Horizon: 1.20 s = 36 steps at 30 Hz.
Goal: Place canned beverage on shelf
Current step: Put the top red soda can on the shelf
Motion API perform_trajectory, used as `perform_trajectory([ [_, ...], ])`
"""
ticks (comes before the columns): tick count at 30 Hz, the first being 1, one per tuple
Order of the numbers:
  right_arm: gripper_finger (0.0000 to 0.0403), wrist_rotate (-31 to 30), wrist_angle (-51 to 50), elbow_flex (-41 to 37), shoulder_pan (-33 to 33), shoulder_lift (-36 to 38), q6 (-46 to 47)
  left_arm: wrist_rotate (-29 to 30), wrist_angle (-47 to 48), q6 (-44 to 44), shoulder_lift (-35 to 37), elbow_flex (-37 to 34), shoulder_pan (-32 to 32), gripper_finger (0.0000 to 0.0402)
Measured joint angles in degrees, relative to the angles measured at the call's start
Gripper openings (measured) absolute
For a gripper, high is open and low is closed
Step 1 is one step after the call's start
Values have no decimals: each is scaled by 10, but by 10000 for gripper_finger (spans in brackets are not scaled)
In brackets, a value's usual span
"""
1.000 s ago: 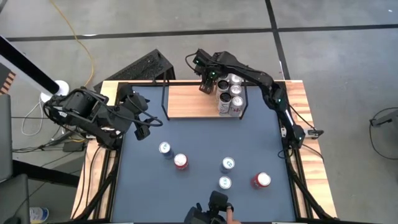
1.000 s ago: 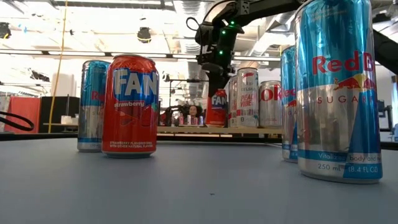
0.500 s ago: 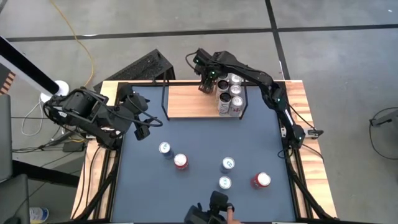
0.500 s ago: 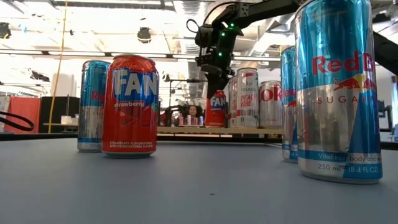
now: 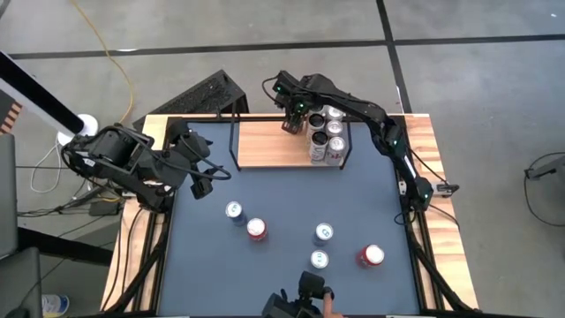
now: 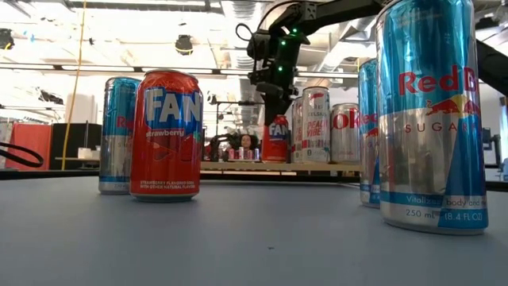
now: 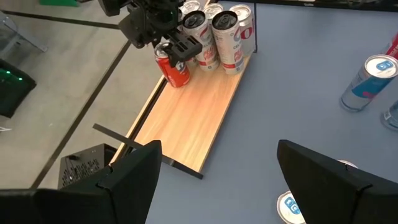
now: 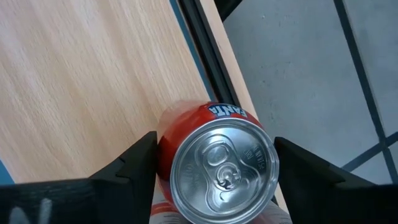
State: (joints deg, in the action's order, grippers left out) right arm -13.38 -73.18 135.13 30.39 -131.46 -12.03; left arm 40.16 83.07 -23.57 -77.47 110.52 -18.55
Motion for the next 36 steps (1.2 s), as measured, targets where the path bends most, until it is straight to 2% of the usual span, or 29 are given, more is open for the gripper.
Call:
perform_trajectory([
  [6,282,-3,2,-1,0,-1,-1,0,0,0,0,0,0,309],
  [13,295,-23,16,-2,-3,-2,-19,0,0,0,0,0,0,309],
  [30,298,-24,-10,-3,-11,7,-29,-4,0,0,0,0,0,309],
  [36,298,-16,14,-3,-12,7,-33,-9,0,0,0,0,0,309],
])
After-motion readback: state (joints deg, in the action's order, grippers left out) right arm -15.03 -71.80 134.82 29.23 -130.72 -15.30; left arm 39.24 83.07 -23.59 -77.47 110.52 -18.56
